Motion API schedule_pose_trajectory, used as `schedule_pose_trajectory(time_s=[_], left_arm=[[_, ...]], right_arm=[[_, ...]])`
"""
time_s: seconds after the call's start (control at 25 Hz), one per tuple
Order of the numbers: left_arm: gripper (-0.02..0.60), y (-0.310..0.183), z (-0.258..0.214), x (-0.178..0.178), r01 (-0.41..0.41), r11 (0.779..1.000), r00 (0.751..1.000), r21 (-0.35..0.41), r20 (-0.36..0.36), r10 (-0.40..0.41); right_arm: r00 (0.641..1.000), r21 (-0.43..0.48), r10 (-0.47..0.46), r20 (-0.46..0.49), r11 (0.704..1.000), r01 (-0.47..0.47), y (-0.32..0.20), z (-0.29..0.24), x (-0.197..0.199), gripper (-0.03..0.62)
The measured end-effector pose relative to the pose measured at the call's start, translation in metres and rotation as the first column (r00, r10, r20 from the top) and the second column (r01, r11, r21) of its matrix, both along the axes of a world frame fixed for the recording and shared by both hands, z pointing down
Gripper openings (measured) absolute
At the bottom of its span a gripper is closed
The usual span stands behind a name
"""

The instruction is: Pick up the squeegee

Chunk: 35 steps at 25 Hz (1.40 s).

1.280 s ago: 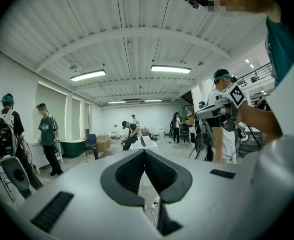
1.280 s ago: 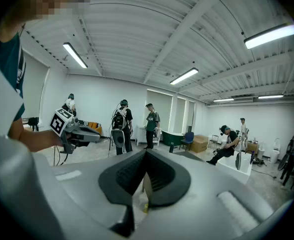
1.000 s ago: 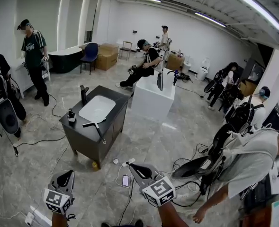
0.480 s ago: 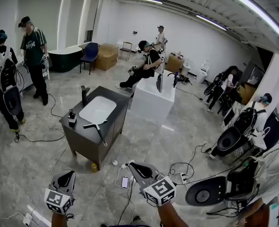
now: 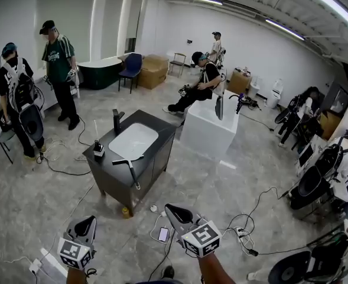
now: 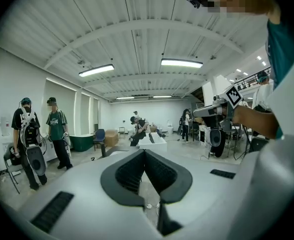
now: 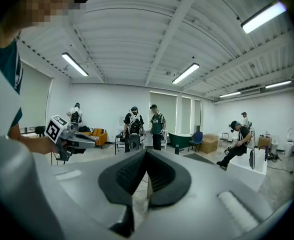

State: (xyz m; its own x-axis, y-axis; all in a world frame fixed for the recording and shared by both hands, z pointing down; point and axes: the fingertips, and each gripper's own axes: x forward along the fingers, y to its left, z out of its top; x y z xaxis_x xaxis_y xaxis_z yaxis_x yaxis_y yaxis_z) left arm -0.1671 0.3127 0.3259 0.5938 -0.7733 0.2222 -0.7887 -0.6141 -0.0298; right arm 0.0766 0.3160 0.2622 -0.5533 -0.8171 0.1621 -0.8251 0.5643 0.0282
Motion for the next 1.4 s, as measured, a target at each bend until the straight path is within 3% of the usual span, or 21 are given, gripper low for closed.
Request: schedule_pose_trajectory(time_s=[0.4,0.92,1.12,1.4], left_arm=[[0.006,-0.018,0.003,0.068,0.086,0.996,0.996,-0.013,0.012,-0.086],[0.006,-0.024,0.008,0.113,0.145,0.989,0.989,-0.014,0.041,-0.145],[0.006,-0.041,0.026,0.123,0.114,0.992,0.992,-0.054,0.055,-0.111],[0.006,-0.103,0.025,0.128,0.017,0.999,0.999,-0.043,0.034,-0.016]], right_arm=[[0.996,-0.012,-0.089,0.022,0.996,0.089,-0.046,0.006,0.066,0.009],[0.987,-0.025,-0.154,0.042,0.988,0.155,-0.065,0.019,0.111,0.009],[0.989,-0.057,-0.137,0.051,0.989,0.14,-0.078,0.034,0.122,0.009],[0.998,-0.061,-0.04,0.041,0.997,0.042,-0.11,0.033,0.123,0.009]])
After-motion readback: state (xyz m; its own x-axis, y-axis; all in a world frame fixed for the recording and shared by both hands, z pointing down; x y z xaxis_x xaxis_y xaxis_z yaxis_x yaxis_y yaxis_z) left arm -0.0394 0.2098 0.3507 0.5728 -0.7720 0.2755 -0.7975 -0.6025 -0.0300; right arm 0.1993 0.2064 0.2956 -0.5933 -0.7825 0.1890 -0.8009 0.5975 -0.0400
